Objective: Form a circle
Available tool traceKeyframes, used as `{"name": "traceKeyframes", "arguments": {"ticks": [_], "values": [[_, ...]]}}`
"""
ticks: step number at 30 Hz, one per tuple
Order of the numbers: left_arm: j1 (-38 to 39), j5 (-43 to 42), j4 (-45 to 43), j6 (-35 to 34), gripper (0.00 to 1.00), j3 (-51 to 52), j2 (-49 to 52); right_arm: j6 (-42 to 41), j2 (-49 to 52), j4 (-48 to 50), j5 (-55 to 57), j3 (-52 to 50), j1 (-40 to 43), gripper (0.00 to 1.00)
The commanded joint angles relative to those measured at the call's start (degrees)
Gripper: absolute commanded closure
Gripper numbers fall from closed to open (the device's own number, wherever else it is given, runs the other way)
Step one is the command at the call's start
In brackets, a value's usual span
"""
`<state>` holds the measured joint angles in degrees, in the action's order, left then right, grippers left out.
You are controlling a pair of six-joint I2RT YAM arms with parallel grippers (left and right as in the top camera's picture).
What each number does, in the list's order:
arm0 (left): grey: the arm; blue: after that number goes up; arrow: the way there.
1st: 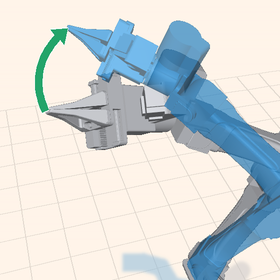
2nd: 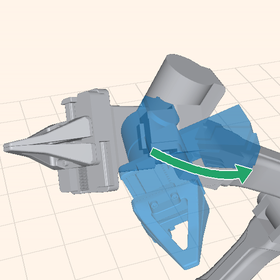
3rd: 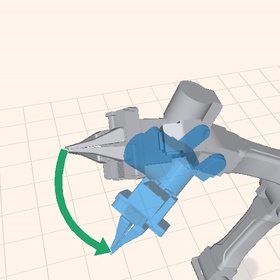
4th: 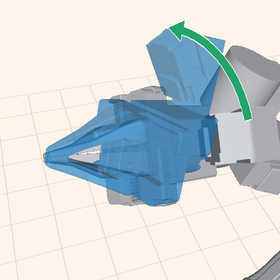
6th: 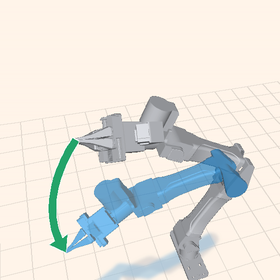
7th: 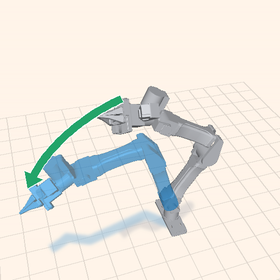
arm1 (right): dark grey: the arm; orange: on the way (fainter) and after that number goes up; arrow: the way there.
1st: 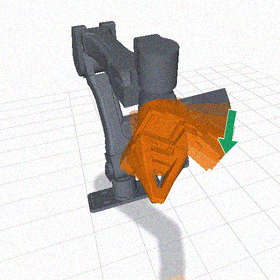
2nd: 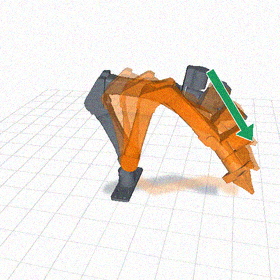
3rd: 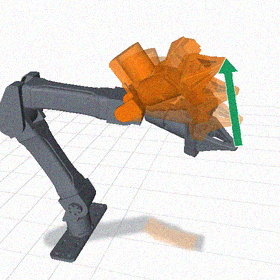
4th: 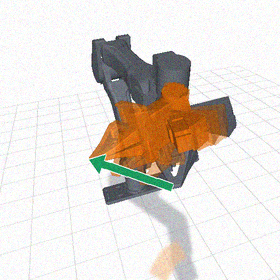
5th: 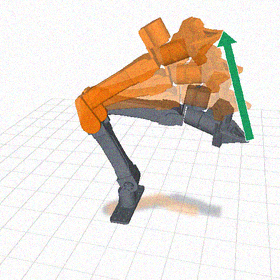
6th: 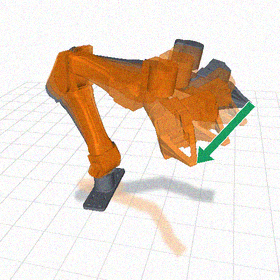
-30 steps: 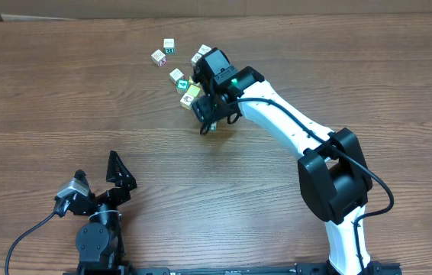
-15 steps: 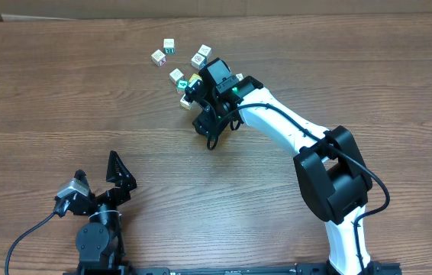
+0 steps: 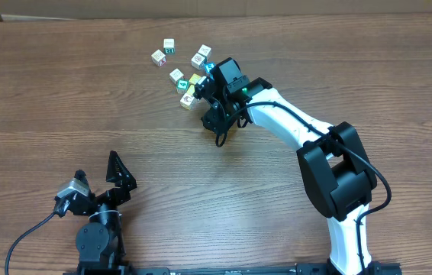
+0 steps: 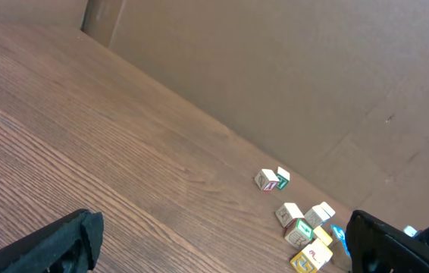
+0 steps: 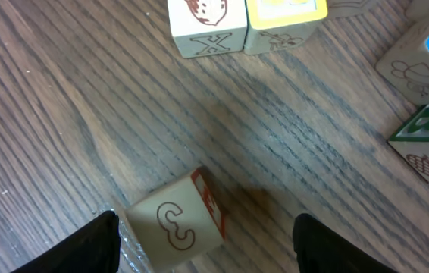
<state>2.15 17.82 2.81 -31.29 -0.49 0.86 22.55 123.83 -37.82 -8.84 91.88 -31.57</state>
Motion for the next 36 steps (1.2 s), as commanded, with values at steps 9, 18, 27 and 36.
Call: {"name": "traceKeyframes", "arguments": {"ticks": [9, 18, 27, 36], "values": [[0.0, 0.6, 0.0, 0.7, 0.00, 0.2, -0.6, 0.5, -0.3, 0.6, -4.2, -1.5, 0.0, 0.44], [0.0, 0.6, 0.0, 0.7, 0.00, 0.2, -0.6, 0.5, -0.3, 2.2, -4.2, -2.7, 0.0, 0.51], [0.0, 0.6, 0.0, 0.7, 0.01, 0.2, -0.6, -0.4, -0.3, 1.3, -4.2, -2.7, -0.1, 0.58], [0.0, 0.6, 0.0, 0.7, 0.01, 0.2, -0.6, -3.8, -0.3, 1.1, -4.1, -2.7, -0.3, 0.59]]}}
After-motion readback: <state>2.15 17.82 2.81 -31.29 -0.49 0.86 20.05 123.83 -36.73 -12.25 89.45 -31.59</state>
